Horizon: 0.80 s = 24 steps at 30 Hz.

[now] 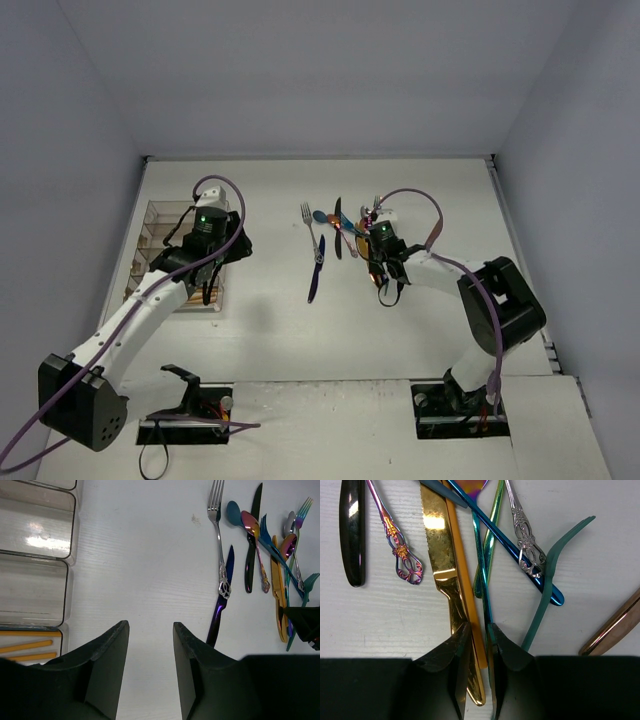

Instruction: Sort the eating utensils into containers

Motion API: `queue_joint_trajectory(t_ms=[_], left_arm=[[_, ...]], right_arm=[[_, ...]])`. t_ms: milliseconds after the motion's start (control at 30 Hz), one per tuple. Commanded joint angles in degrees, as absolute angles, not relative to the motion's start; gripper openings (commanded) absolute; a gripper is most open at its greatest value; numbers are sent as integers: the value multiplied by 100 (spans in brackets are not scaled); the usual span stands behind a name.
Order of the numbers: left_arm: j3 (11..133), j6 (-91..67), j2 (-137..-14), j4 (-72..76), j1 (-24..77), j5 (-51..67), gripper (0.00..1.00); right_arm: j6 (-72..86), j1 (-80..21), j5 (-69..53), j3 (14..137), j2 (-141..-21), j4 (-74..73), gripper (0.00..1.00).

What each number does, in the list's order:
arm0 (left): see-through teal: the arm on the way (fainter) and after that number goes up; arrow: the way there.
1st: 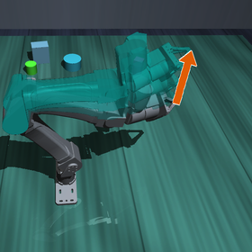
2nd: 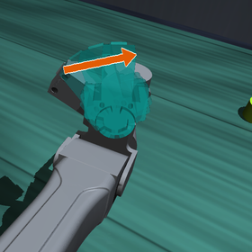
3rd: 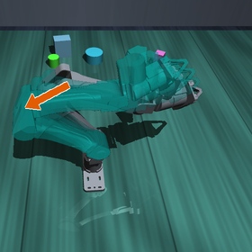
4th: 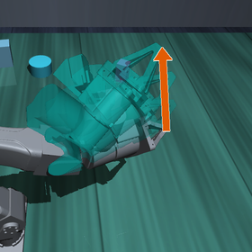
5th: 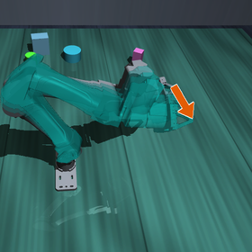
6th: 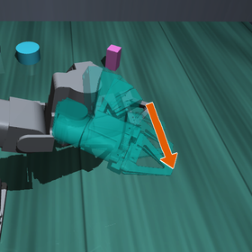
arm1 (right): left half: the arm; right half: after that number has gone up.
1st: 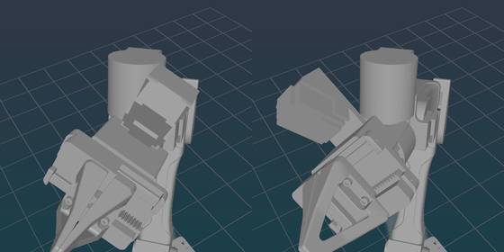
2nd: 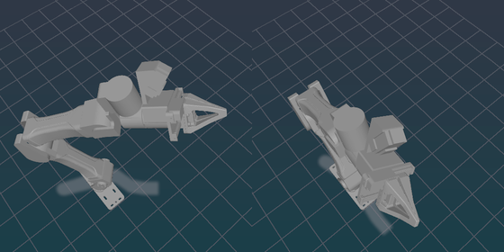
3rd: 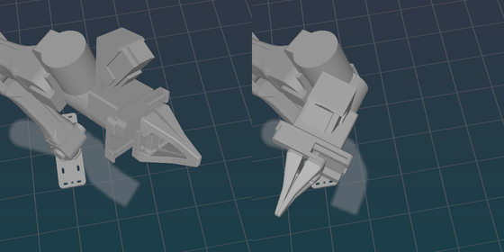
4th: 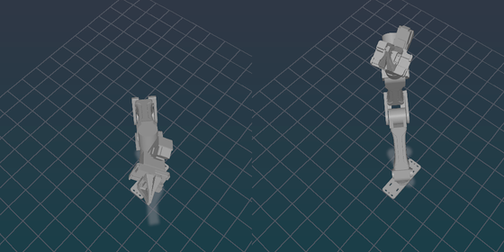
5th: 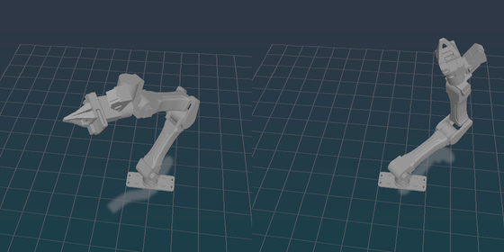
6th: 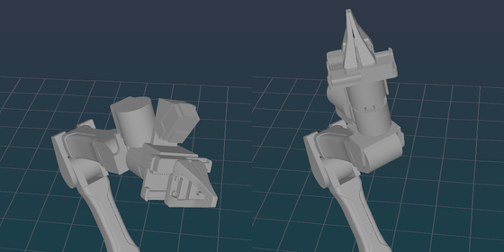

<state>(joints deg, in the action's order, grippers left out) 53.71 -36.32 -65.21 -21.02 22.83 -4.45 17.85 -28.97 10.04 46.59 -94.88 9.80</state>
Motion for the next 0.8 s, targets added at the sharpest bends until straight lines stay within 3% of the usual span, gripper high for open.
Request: queue_joint_trajectory(t_ms=[0, 433, 533, 600, 767], left_arm=[[5386, -3616, -6530, -1730, 2340, -403, 37], [5361, -3647, -6601, -1696, 2417, -378, 37], [5353, -3651, -6606, -1696, 2426, -374, 37], [5353, -3665, -6601, -1688, 2434, -344, 37], [5396, -3684, -6602, -1688, 2484, -263, 37]], right_arm=[[1751, -2944, 1252, 4846, -9605, 1030, 16], [1633, -3322, 1321, 5036, -9851, 1002, 12], [1673, -3322, 1255, 5045, -9916, 997, 9], [1679, -3322, 1198, 5037, -9948, 994, 2], [1696, -3313, 1207, 5055, -9905, 963, 0]])
